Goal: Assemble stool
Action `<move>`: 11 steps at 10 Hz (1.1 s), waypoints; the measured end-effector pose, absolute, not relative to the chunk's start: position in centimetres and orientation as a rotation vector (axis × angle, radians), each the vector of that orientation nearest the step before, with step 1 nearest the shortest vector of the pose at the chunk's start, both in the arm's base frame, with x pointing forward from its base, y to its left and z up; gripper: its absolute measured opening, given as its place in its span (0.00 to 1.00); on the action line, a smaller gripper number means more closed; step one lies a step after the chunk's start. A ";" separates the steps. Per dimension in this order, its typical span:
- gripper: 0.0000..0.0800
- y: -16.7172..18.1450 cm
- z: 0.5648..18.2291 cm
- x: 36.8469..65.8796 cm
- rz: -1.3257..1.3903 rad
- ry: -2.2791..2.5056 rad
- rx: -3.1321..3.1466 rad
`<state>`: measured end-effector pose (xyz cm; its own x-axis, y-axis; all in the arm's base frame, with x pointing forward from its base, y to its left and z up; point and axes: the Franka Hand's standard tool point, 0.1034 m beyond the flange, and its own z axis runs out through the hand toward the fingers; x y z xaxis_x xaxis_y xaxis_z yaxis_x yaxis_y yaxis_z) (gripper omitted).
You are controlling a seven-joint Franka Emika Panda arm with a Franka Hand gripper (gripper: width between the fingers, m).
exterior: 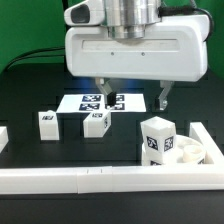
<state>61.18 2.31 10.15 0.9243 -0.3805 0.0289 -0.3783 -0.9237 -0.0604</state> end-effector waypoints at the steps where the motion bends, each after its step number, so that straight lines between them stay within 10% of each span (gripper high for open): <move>1: 0.81 2.3 10.2 61.3 -0.067 0.505 -3.046; 11: 0.81 -3.1 7.2 56.2 0.141 -0.016 -3.075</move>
Offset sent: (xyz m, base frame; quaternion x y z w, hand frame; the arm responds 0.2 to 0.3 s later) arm 0.0000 0.0000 0.0000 0.0000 0.0000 -0.1938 0.9810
